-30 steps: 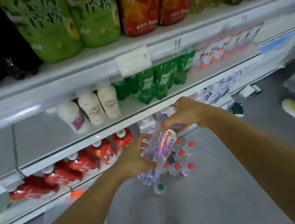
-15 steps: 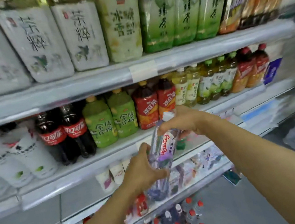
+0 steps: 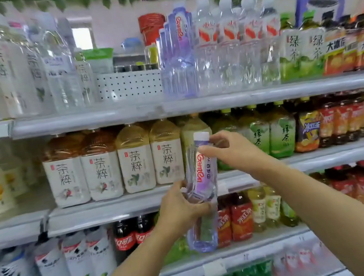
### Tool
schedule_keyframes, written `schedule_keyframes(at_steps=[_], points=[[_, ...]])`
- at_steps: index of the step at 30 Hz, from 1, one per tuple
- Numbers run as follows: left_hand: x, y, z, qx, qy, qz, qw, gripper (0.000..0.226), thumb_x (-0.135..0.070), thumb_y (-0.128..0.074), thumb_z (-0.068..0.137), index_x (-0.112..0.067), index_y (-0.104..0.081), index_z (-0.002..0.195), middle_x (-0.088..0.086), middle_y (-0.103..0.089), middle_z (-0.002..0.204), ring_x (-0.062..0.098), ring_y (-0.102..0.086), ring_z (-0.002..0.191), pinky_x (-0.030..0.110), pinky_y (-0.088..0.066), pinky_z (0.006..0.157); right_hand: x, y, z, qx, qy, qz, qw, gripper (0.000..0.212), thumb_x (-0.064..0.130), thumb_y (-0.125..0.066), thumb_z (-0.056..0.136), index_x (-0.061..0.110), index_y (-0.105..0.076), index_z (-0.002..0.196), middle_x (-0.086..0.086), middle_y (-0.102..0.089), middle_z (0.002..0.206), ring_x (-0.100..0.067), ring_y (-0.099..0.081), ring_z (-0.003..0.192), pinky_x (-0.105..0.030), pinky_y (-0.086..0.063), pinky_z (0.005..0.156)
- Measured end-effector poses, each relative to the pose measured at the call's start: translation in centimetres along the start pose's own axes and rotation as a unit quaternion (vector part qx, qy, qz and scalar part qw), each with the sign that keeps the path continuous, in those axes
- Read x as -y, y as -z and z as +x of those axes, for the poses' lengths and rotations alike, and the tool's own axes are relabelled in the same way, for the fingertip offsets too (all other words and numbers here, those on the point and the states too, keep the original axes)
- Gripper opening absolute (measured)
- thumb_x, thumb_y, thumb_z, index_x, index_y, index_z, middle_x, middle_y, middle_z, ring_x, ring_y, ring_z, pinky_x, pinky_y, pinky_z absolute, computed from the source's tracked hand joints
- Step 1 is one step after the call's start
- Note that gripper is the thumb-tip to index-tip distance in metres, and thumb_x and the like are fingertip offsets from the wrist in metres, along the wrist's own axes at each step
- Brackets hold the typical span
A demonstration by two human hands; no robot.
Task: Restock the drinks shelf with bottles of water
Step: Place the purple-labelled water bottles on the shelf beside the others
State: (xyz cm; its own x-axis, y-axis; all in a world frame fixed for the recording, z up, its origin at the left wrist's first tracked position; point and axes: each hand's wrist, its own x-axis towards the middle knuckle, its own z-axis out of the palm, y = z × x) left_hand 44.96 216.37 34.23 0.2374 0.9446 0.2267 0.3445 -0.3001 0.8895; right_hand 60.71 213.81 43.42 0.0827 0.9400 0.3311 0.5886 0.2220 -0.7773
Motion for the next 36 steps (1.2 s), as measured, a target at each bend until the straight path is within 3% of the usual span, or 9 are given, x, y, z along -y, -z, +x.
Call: schedule_keyframes(at_steps=[2, 5, 11, 16, 20, 24, 26, 30, 36], points=[[-2.1, 1.4, 0.4, -0.015, -0.009, -0.01, 1.0, 0.06, -0.016, -0.085, 0.064, -0.017, -0.05, 0.112, 0.003, -0.072, 0.085, 0.018, -0.069, 0.079, 0.035, -0.059, 0.073, 1.8, 0.8, 0.3, -0.012, 0.026, 0.005, 1.0, 0.063, 0.056, -0.066, 0.075, 0.022, -0.052, 0.126, 0.004, -0.058, 0.116, -0.012, -0.055, 0.105, -0.031, -0.048, 0.085], [-5.1, 3.9, 0.9, -0.049, -0.023, -0.007, 0.998, 0.071, -0.019, -0.084, 0.067, -0.015, -0.044, 0.125, -0.002, -0.069, 0.084, 0.009, -0.066, 0.077, 0.022, -0.054, 0.065, 3.9, 1.8, 1.2, -0.036, 0.056, 0.01, 0.998, 0.058, 0.05, -0.063, 0.082, 0.02, -0.048, 0.13, 0.003, -0.056, 0.116, -0.013, -0.054, 0.102, -0.026, -0.044, 0.074], [-9.6, 9.3, 3.5, -0.112, -0.055, 0.003, 0.992, 0.049, -0.021, -0.087, 0.06, -0.022, -0.054, 0.096, 0.004, -0.07, 0.092, 0.019, -0.068, 0.086, 0.041, -0.057, 0.081, 7.0, 2.1, 3.9, -0.04, 0.078, -0.007, 0.996, 0.057, 0.043, -0.065, 0.085, 0.022, -0.043, 0.132, 0.003, -0.05, 0.122, -0.009, -0.05, 0.098, -0.013, -0.038, 0.056], [-13.6, 13.1, 7.1, -0.146, -0.097, 0.012, 0.984, 0.065, -0.032, -0.086, 0.06, -0.018, -0.048, 0.111, 0.007, -0.064, 0.105, 0.023, -0.064, 0.096, 0.044, -0.053, 0.088, 8.6, 1.7, 6.1, -0.07, 0.107, -0.058, 0.99, 0.058, 0.033, -0.069, 0.084, 0.018, -0.042, 0.134, 0.0, -0.049, 0.129, -0.011, -0.044, 0.106, -0.025, -0.04, 0.085], [-16.8, 15.2, 11.0, -0.151, -0.134, -0.004, 0.979, 0.069, -0.033, -0.085, 0.063, -0.014, -0.048, 0.118, 0.009, -0.062, 0.111, 0.026, -0.063, 0.099, 0.047, -0.051, 0.091, 9.5, 1.6, 7.6, -0.087, 0.111, -0.087, 0.986, 0.06, 0.03, -0.068, 0.085, 0.018, -0.039, 0.136, -0.002, -0.047, 0.134, -0.012, -0.044, 0.111, -0.025, -0.038, 0.088], [-18.9, 16.4, 14.8, -0.152, -0.159, -0.018, 0.975, 0.055, -0.028, -0.084, 0.065, -0.015, -0.051, 0.107, 0.004, -0.061, 0.107, 0.025, -0.063, 0.098, 0.045, -0.051, 0.09, 10.5, 1.2, 9.3, -0.105, 0.108, -0.126, 0.98, 0.064, 0.032, -0.068, 0.085, 0.015, -0.038, 0.138, -0.004, -0.046, 0.137, -0.016, -0.045, 0.122, -0.025, -0.036, 0.094], [-19.2, 16.7, 16.8, -0.144, -0.166, -0.025, 0.975, 0.064, -0.028, -0.085, 0.063, -0.006, -0.053, 0.113, 0.009, -0.061, 0.112, 0.027, -0.062, 0.101, 0.046, -0.051, 0.092, 10.8, 0.9, 10.1, -0.116, 0.106, -0.137, 0.978, 0.064, 0.032, -0.068, 0.085, 0.014, -0.038, 0.138, -0.003, -0.045, 0.137, -0.016, -0.045, 0.122, -0.025, -0.035, 0.095], [-19.1, 16.7, 20.5, -0.138, -0.172, -0.032, 0.975, 0.068, -0.029, -0.086, 0.062, -0.009, -0.054, 0.118, 0.011, -0.063, 0.115, 0.029, -0.062, 0.104, 0.049, -0.05, 0.093, 11.0, 0.0, 11.6, -0.134, 0.09, -0.147, 0.976, 0.063, 0.034, -0.068, 0.084, 0.017, -0.038, 0.137, -0.001, -0.044, 0.137, -0.016, -0.044, 0.122, -0.028, -0.037, 0.098], [-17.5, 15.2, 23.9, -0.113, -0.165, -0.024, 0.98, 0.07, -0.034, -0.086, 0.061, -0.009, -0.054, 0.118, 0.009, -0.062, 0.111, 0.026, -0.062, 0.099, 0.041, -0.054, 0.082, 10.5, -0.7, 12.9, -0.147, 0.071, -0.156, 0.974, 0.063, 0.032, -0.067, 0.084, 0.018, -0.037, 0.138, -0.001, -0.041, 0.139, -0.016, -0.041, 0.127, -0.032, -0.037, 0.104]])
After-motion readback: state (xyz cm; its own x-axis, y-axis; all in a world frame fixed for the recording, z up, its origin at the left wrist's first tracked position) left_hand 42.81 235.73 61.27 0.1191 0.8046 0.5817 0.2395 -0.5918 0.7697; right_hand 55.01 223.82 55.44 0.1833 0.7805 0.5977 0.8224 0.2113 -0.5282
